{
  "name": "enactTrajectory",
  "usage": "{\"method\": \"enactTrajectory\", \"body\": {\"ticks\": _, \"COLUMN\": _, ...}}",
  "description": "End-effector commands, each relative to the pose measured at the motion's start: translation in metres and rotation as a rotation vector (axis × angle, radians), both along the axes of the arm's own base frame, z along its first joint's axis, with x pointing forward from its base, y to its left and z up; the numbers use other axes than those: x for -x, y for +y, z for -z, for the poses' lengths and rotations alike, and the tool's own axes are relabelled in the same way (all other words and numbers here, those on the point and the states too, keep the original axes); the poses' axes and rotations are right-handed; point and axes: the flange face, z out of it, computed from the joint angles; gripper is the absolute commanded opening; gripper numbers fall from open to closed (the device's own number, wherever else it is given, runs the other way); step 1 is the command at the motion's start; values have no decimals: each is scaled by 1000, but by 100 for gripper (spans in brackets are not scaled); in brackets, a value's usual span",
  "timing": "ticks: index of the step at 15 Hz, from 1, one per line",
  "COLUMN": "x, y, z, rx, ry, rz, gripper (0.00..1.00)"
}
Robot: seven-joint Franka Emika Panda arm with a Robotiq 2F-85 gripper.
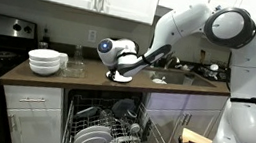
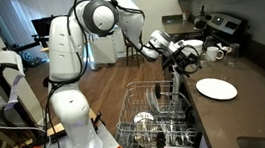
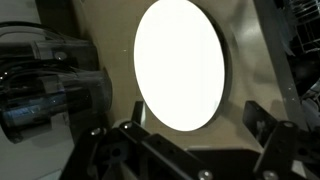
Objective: Remove the white plate from the countertop and put it in the dishwasher
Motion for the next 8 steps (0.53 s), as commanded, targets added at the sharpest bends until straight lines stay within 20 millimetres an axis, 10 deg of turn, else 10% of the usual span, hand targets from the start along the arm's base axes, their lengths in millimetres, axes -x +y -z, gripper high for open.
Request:
{"method": "enactTrajectory", "body": {"ticks": 1, "x": -17, "y": -9, "z": 14, "rx": 52, "ry": -31, "rz": 10, "gripper": 100}}
{"method": "enactTrajectory", "body": {"ticks": 8, "x": -26, "y": -23, "z": 25, "rx": 56, "ry": -47, "rz": 43, "gripper": 100}}
